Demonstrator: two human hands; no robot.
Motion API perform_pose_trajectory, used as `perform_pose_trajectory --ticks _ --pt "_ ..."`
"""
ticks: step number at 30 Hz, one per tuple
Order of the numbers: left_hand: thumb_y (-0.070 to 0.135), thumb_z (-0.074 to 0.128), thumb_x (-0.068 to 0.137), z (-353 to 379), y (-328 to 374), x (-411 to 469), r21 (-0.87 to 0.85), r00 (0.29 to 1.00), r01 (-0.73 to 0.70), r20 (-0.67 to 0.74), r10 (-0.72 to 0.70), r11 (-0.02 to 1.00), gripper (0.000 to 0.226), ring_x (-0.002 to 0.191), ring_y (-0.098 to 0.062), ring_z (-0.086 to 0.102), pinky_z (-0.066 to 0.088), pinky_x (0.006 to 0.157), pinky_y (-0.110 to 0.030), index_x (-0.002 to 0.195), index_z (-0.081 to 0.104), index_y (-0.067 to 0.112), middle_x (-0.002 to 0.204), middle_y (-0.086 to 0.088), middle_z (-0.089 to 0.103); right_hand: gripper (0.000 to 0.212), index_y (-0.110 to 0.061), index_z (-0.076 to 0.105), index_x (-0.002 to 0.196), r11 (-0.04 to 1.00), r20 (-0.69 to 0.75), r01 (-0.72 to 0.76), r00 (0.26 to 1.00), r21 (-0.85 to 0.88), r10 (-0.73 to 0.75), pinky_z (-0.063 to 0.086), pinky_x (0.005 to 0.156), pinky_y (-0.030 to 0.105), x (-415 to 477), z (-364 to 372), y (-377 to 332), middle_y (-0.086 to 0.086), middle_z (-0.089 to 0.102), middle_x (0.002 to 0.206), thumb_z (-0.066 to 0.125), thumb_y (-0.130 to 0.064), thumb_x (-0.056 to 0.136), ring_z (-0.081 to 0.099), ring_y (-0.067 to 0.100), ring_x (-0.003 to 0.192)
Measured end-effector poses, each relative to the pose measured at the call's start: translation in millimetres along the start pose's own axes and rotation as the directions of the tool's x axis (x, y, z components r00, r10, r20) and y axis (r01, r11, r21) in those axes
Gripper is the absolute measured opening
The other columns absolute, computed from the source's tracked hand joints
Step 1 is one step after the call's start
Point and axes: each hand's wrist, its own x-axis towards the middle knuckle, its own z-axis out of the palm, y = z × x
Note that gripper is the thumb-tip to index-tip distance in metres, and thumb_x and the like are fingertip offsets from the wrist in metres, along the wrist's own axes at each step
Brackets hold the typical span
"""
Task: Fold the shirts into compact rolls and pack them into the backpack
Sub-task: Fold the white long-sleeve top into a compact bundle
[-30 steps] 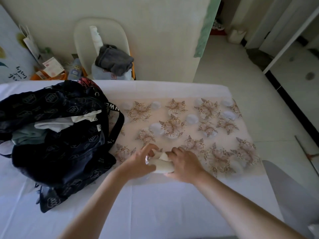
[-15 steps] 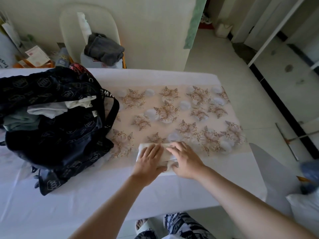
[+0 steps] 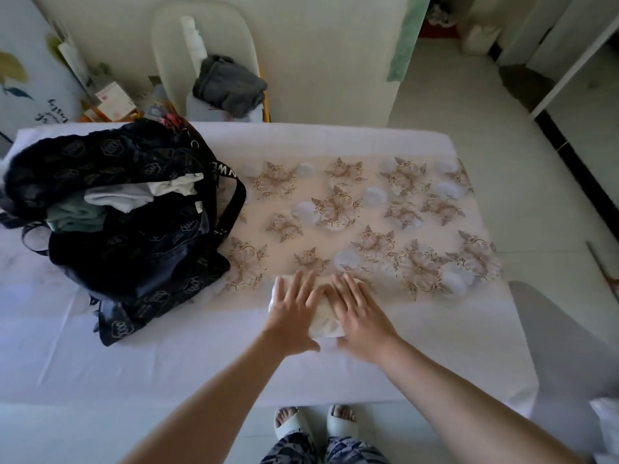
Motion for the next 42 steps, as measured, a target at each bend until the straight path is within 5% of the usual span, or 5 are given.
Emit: perform_pose_trajectory --ticks 10,18,25,36,42 --pt "0.03 0.069 0.053 -19.1 -4.9 -12.3 -0.305 0.972 -0.021 -0.229 -0.052 0.952 0.078 0.118 -0.026 0.058 0.055 0.088 -0.043 0.128 0.051 0.017 0.128 -0.001 0.06 0.059 -0.017 0.047 0.125 0.971 -0.095 0.185 0.98 0.149 -0.173 0.048 0.096 0.046 21.5 -38.0 19.2 0.004 0.043 0.127 0.066 -0.036 0.072 0.046 0.03 0.121" --pt "0.046 0.062 0.061 -99.6 -81.6 -41.7 -0.212 0.894 0.049 -0.426 -0.137 0.976 0.071 0.096 -0.016 0.066 0.056 0.068 -0.03 0.129 0.056 0.027 0.12 0.012 0.061 0.061 -0.02 0.056 0.126 0.907 -0.329 0.339 0.911 0.249 -0.25 0.05 0.083 0.033 79.9 -130.9 2.3 -0.004 0.058 0.109 0.056 -0.043 0.069 0.048 0.019 0.105" --pt "0.05 0.063 0.082 -134.2 -212.4 -84.6 -0.252 0.748 0.14 -0.607 -0.269 0.957 0.06 0.106 -0.019 0.057 0.054 0.082 -0.037 0.135 0.055 0.022 0.123 0.004 0.056 0.058 -0.021 0.06 0.128 0.858 -0.42 0.348 0.89 0.379 -0.176 0.044 0.079 0.027 171.4 -214.3 -74.9 -0.004 0.051 0.115 0.065 -0.033 0.071 0.051 0.015 0.101" --pt "0.054 0.061 0.088 -82.1 -392.4 -140.1 -0.66 0.708 0.269 -0.359 -0.609 0.702 0.045 0.099 -0.02 0.06 0.05 0.079 -0.035 0.126 0.056 0.029 0.118 0.01 0.056 0.041 -0.021 0.063 0.124 0.707 -0.207 0.167 0.978 0.688 -0.03 0.036 0.099 0.017 311.5 -212.4 -235.1 -0.004 0.057 0.122 0.071 -0.018 0.083 0.055 0.013 0.117" --pt "0.048 0.056 0.093 -40.7 -424.4 -133.4 -0.716 0.783 0.371 -0.101 -0.614 0.592 0.051 0.113 -0.032 0.055 0.046 0.096 -0.041 0.139 0.045 0.028 0.131 -0.003 0.049 0.037 -0.015 0.06 0.132 0.847 -0.154 -0.007 0.982 0.532 0.105 0.035 0.107 0.035 344.7 -158.1 -270.8 0.013 0.051 0.13 0.057 -0.019 0.095 0.046 0.032 0.123"
